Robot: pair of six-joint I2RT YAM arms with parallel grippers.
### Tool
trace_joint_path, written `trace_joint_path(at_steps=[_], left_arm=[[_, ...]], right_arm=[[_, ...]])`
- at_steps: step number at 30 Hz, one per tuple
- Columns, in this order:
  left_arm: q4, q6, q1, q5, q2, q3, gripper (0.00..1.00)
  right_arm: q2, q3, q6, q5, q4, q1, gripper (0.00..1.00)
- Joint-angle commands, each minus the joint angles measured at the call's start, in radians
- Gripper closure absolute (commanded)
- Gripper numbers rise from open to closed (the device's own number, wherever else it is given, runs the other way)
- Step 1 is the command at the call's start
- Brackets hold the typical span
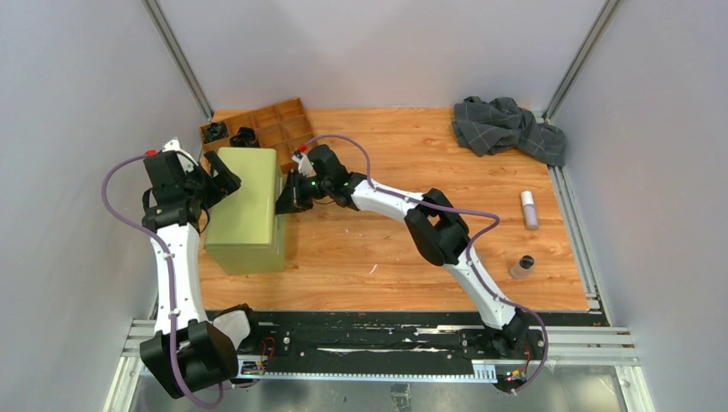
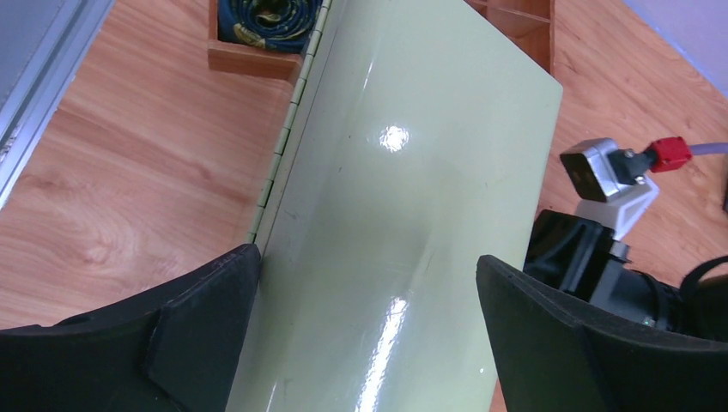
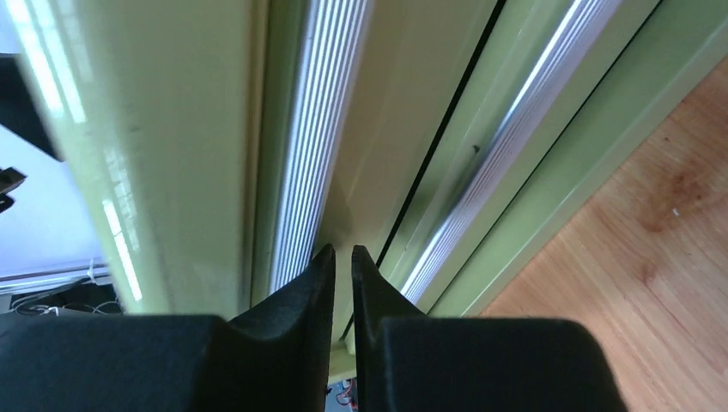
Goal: Organize the makeup
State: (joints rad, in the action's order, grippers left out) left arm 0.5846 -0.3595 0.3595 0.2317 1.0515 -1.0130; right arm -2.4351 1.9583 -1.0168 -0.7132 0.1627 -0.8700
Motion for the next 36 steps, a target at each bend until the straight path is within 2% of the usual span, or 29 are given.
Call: trace_joint_path(at_steps=[1, 7, 14, 19, 23, 29, 33, 36], left_arm=[[0.059, -0.058, -0.028, 0.200, 0.004, 0.042, 0.02], [0.073, -0.045, -0.027, 0.193, -0.006, 0.036, 0.02], [0.073, -0.038, -0.039, 0.213, 0.008, 0.050, 0.02], [0.090, -0.024, -0.041, 0.186, -0.001, 0.033, 0.02], [0.148, 0.007, -0.071, 0.143, -0.020, -0.043, 0.02], [0.203, 0.035, -0.174, -0.054, -0.083, -0.183, 0.02], [0.235, 0.061, -0.242, -0.143, -0.074, -0.210, 0.02], [0.234, 0.053, -0.268, -0.141, -0.063, -0.192, 0.02]], right_arm=[[-0.011, 0.080, -0.003, -0.021, -0.026, -0.034, 0.88], [0.131, -0.171, 0.043, 0.061, 0.027, 0.011, 0.83], [0.153, -0.320, -0.027, 0.048, 0.182, 0.046, 0.61], [0.134, -0.314, -0.054, 0.045, 0.226, 0.051, 0.51], [0.107, -0.287, -0.077, 0.038, 0.236, 0.058, 0.50], [0.040, -0.239, -0.148, 0.011, 0.307, 0.061, 0.50], [0.001, -0.205, -0.183, 0.000, 0.342, 0.060, 0.50], [-0.015, -0.183, -0.181, -0.004, 0.338, 0.060, 0.49]])
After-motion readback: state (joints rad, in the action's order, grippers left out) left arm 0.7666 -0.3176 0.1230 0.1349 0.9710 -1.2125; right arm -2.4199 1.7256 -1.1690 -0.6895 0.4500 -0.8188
